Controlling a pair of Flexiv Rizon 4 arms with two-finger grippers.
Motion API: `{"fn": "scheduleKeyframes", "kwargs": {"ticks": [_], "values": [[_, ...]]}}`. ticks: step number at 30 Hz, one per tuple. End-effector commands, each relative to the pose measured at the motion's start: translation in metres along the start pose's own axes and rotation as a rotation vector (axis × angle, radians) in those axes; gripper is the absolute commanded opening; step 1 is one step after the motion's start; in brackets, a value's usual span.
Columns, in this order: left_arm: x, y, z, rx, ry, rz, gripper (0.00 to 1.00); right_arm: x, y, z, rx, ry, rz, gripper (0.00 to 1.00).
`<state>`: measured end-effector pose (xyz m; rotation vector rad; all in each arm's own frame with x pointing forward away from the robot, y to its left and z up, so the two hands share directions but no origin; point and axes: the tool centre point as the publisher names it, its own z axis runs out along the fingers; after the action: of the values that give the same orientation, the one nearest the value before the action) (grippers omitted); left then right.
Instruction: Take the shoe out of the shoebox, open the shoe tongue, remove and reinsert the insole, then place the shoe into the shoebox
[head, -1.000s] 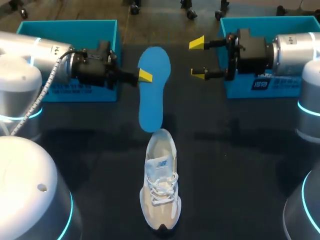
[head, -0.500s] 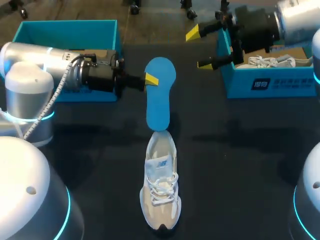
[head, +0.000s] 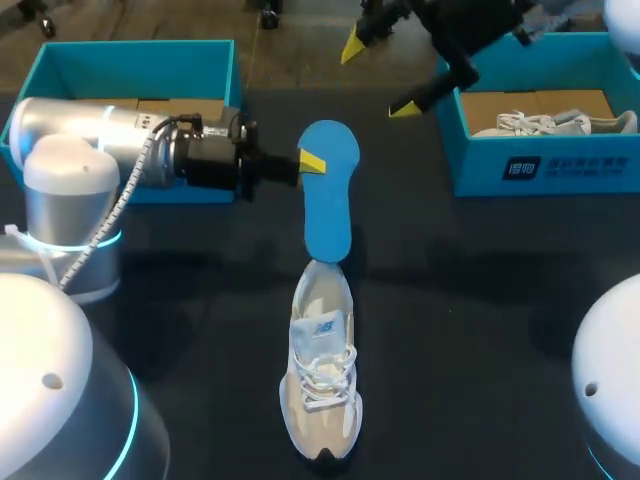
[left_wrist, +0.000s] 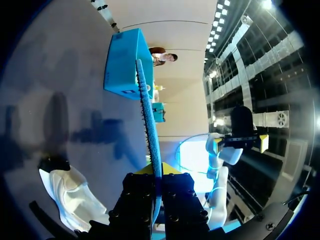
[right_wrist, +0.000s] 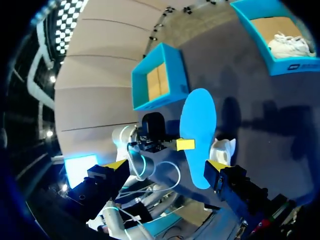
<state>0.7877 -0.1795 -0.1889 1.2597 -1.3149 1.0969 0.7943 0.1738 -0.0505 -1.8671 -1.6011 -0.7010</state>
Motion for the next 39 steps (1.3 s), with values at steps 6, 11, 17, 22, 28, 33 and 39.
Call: {"fn": "scheduleKeyframes", "kwargs": {"ticks": [6,11,17,22,28,33,39], "values": [[-0.006,-0.003,0.008,0.0,-0.002,-0.03,0.0,0.019,-0.007,0.004,0.003,-0.503,0.039,1.0],[-0.007,-0.003,0.009,0.0,0.001,-0.044,0.0,0.026,-0.011,0.008,0.02,-0.595,0.058,1.0],[-0.007,-0.003,0.009,0.0,0.001,-0.044,0.0,0.035,-0.015,0.017,0.032,-0.714,0.091,1.0],[-0.007,-0.003,0.009,0.0,0.001,-0.044,0.0,0.039,-0.02,0.026,0.014,-0.759,0.104,1.0],[-0.007,-0.003,0.009,0.0,0.001,-0.044,0.0,0.04,-0.028,0.041,-0.008,-0.762,0.121,1.0],[-0.007,-0.003,0.009,0.0,0.001,-0.044,0.0,0.044,-0.036,0.044,-0.052,-0.706,0.106,1.0],[-0.007,-0.003,0.009,0.0,0.001,-0.044,0.0,0.04,-0.041,0.036,-0.08,-0.573,0.096,1.0]]}}
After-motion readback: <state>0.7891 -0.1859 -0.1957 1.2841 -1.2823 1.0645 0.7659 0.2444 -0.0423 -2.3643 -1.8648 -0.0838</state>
